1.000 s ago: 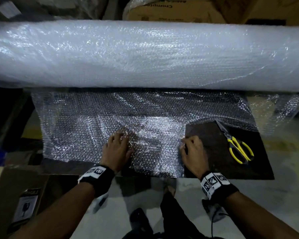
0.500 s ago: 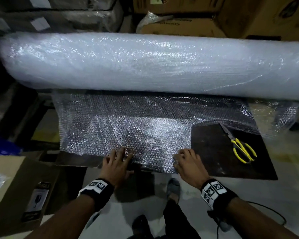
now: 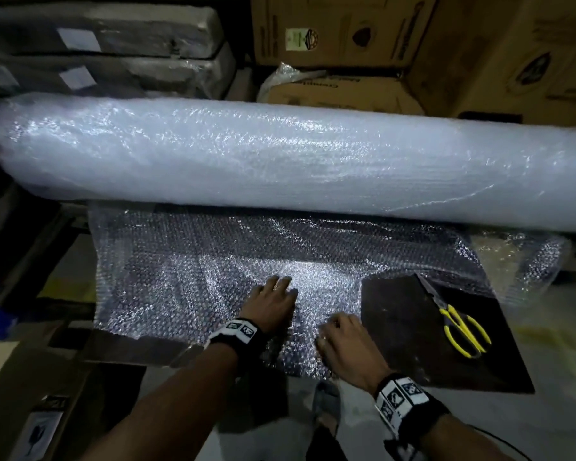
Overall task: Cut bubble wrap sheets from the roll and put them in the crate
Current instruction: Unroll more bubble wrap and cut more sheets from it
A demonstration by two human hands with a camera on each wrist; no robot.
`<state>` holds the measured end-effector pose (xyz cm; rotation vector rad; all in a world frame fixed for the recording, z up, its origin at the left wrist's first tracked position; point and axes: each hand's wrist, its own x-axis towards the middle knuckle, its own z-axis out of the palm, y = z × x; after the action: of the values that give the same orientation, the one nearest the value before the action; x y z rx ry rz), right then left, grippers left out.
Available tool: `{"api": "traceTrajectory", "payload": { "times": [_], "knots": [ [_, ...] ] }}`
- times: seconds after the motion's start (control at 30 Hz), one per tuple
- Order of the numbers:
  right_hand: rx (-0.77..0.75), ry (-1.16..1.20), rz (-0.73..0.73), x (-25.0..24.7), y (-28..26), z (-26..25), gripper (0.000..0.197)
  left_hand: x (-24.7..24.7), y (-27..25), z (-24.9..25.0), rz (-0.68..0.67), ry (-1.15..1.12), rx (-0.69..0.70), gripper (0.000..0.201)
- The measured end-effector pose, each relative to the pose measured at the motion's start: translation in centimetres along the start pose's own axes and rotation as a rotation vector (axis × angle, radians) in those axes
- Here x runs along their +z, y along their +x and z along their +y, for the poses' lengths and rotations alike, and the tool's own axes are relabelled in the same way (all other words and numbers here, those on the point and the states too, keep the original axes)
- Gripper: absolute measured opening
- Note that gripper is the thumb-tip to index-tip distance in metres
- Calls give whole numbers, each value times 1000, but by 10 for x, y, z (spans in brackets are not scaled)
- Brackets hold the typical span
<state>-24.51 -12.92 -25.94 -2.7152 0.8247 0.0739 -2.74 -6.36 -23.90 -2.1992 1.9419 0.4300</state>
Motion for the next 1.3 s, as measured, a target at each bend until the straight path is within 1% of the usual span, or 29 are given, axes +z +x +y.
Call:
{"api": "traceTrajectory", "payload": {
  "times": [0.03, 0.1, 0.2, 0.27, 0.3, 0.37, 0.43, 0.53, 0.7, 0.77, 0.83, 0.9, 0.97, 1.0, 1.03, 1.1, 1.17, 1.23, 1.3],
  "knots": [
    [27, 5, 4, -8, 9, 8, 49, 0, 9, -2, -24, 2, -7, 68],
    [98, -28, -43, -25, 26, 23, 69, 4, 20, -7, -60, -17, -31, 78],
    [149, -82, -206, -34, 45, 47, 95, 14, 27, -16, -124, -45, -70, 94],
    [165, -100, -321, -24, 46, 58, 101, 16, 25, -17, -120, -50, -85, 93],
    [166, -112, -348, -16, 44, 63, 99, 16, 25, -17, -104, -44, -85, 89],
    [160, -132, -351, 0, 40, 70, 93, 17, 27, -17, -70, -30, -87, 83],
    [163, -122, -332, 7, 38, 73, 85, 16, 29, -16, -77, -22, -101, 87],
    [168, -133, -321, 10, 38, 74, 82, 8, 30, -11, -132, -25, -106, 98],
    [138, -121, -303, 5, 39, 77, 84, 4, 33, -12, -123, -17, -94, 95],
    [121, -120, -313, -2, 40, 81, 88, 7, 29, -14, -107, -22, -91, 87],
    [96, -117, -311, -13, 41, 84, 84, 12, 20, -16, -36, -14, -71, 78],
    [82, -115, -247, -23, 37, 82, 77, 19, 3, -17, 57, -2, 1, 69],
    [51, -140, -145, -27, 26, 73, 66, 31, -18, -17, 152, 18, 69, 48],
    [12, -162, -114, -24, 18, 67, 61, 38, -28, -15, 185, 31, 89, 38],
    [-39, -186, -105, -18, 8, 61, 57, 45, -37, -14, 195, 38, 99, 33],
    [-103, -205, -130, -5, -9, 51, 53, 56, -48, -9, 157, 48, 82, 35],
    [-48, -181, -151, 2, -19, 44, 52, 63, -55, -6, 155, 61, 49, 36],
    [16, -173, -113, 3, -22, 38, 50, 63, -61, -4, 165, 33, 24, 37],
    [6, -183, -56, 1, -25, 29, 47, 64, -69, -4, 98, 33, 16, 49]
  ]
}}
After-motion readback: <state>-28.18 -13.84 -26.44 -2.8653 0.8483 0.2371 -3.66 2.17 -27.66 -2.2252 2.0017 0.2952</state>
